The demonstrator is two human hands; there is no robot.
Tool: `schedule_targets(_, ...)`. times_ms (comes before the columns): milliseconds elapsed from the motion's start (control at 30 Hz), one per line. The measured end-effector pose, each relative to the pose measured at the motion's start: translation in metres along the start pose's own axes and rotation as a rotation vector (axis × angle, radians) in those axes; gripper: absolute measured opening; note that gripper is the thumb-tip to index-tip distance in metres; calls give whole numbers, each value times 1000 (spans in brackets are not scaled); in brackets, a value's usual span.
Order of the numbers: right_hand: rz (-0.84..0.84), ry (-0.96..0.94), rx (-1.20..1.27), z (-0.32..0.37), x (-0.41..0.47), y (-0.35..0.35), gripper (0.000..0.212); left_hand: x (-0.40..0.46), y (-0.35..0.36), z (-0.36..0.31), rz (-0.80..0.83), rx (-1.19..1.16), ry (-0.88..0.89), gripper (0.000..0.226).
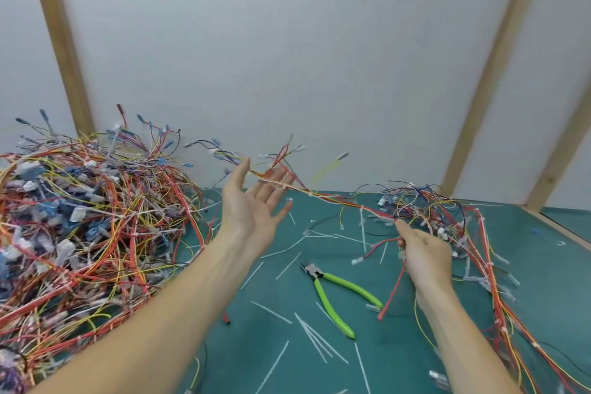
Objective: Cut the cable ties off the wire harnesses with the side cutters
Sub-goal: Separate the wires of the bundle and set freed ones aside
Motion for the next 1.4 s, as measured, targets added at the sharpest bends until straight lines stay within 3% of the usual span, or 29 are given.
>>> schedule_targets(100, -189, -123, -35, -1, 3, -11, 54, -6, 6, 14, -25, 190, -15, 48)
schedule_targets(233, -427, -258, -139, 7, 6, -23, 22, -9, -8, 31, -129, 412, 79, 26)
schedule_targets(300, -477, -478, -121, 19, -9, -20, 36, -10, -21, 39, -219, 609, 190, 26)
schedule_targets(367, -294, -713, -9, 37, -42, -3, 38, -12, -29, 48, -264, 794, 309, 25)
schedule_targets(433, 47, -847, -1, 41, -79, 24, 41, -16, -33, 58, -166, 814, 304, 29)
schedule_targets(500, 338, -892, -109, 34, -105, 45, 50, -19, -38, 61, -34, 816, 253, 43)
schedule_targets(600, 524, -812, -213, 14, -113, 59, 67, -26, -52, 55, 78, 860, 213, 51)
schedule_targets(733, 511, -776, -245, 7, -107, 62, 69, -39, -68, 44, 109, 830, 273, 17)
schedule_targets(833, 498, -737, -282, 4, -106, 63, 65, -41, -80, 41, 6, 881, 397, 31)
schedule_targets(967, 494, -927, -400, 10, -112, 64, 28, -41, -95, 40, -35, 904, 537, 31)
schedule_targets(1067, 586, -961, -401, 6, -120, 68, 35, -38, -99, 42, 3, 818, 477, 23)
schedule_targets(1200, 458, -991, -323, 7, -123, 68, 19, -38, -101, 39, 54, 871, 499, 25)
schedule_targets(1400, 534, -1004, -329, 7, -127, 65, 24, -40, -105, 32, 60, 820, 510, 27)
Point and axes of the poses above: each hand's wrist, its own x-axis towards the middle knuckle, its own y-axis out of the palm, z = x × y, the point moved 3 cm from there along x, towards the middle knuckle, and after that the axes turned 10 degrees about -z, right-handed, at the moved point
